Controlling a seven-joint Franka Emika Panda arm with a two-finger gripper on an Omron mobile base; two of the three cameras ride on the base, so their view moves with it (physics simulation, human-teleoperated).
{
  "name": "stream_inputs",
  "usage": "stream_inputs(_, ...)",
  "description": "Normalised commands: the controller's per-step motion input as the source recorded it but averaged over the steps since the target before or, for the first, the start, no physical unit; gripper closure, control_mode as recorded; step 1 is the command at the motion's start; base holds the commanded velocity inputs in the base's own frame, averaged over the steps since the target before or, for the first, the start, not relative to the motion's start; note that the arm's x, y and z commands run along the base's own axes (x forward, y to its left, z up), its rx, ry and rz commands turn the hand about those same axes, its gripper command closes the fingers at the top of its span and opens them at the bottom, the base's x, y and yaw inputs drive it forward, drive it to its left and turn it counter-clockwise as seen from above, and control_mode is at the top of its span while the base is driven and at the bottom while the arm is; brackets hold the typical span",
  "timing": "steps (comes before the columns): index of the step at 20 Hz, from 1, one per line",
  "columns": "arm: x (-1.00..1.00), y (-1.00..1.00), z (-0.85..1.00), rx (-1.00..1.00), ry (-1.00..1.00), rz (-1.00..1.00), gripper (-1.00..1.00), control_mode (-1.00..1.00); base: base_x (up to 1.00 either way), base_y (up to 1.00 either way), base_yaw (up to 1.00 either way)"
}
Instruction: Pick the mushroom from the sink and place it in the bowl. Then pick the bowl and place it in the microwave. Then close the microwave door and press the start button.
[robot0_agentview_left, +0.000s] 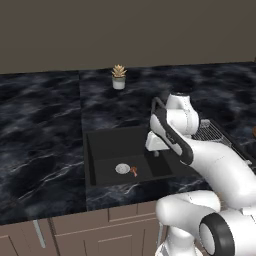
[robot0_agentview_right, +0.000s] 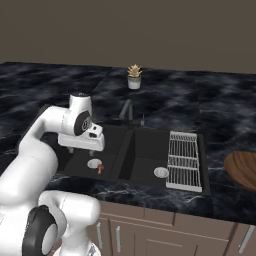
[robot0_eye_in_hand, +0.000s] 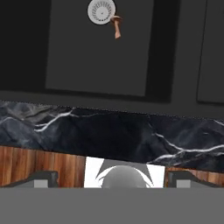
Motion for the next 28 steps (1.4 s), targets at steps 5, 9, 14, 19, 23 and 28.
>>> stream_inputs(5,0.42,0.56,-0.55,-0.01,0.05,0.00,-1.00,-1.00,0.00,0.00,0.00)
stream_inputs(9,0.34,0.38,-0.51,0.00,0.02,0.00,-1.00,-1.00,0.00,0.00,0.00)
stream_inputs(14,0.23,0.11,-0.37,0.00,0.00,0.00,-1.00,-1.00,0.00,0.00,0.00)
stream_inputs(19,0.13,0.00,-0.41,0.00,0.00,0.00,-1.00,-1.00,0.00,0.00,0.00)
stream_inputs(23,0.26,-0.11,-0.40,0.00,0.00,0.00,-1.00,-1.00,0.00,0.00,0.00)
stream_inputs(28,0.42,-0.05,-0.38,0.00,0.00,0.00,-1.00,-1.00,0.00,0.00,0.00)
